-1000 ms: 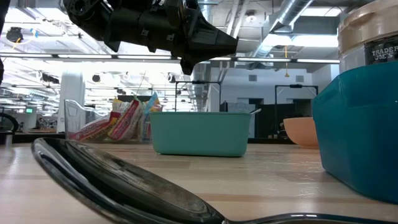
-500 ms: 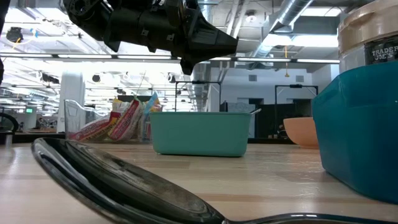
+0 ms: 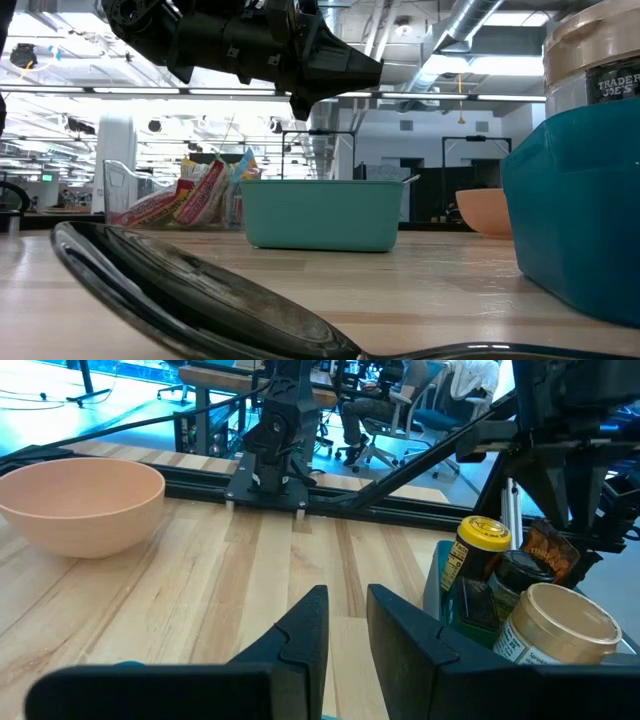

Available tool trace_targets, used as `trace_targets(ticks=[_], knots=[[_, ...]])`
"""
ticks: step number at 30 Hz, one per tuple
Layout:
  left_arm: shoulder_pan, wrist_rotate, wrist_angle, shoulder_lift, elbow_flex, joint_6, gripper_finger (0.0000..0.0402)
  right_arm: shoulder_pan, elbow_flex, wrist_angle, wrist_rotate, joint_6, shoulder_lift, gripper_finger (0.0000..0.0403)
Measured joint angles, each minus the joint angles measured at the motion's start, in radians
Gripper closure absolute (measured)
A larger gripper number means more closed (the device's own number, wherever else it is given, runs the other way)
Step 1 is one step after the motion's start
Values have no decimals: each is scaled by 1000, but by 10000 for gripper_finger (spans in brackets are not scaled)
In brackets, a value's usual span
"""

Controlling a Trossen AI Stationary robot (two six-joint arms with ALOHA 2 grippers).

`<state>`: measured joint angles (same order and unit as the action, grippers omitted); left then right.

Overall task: Pick & Place Food Item
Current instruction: Put the black tablespoon into the green bin

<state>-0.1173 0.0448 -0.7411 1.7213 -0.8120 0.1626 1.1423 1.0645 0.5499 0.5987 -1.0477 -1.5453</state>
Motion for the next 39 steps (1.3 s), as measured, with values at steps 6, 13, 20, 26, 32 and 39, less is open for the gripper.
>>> trace_targets(ticks=[6,13,20,26,32,39], knots=[[0,0,0,0,0,0,334,0,0,29,11,0,45,317],[0,0,0,0,0,0,334,0,0,61,169,12,91,317],[0,0,0,0,0,0,334,-12,0,88,328,128,111,317],[0,0,0,0,0,0,334,-69,0,75,253,198,111,317],[0,0,0,0,0,0,334,-123,0,-64,66,399,111,342],[0,0,0,0,0,0,334,-188,0,-246,-99,687,111,395]])
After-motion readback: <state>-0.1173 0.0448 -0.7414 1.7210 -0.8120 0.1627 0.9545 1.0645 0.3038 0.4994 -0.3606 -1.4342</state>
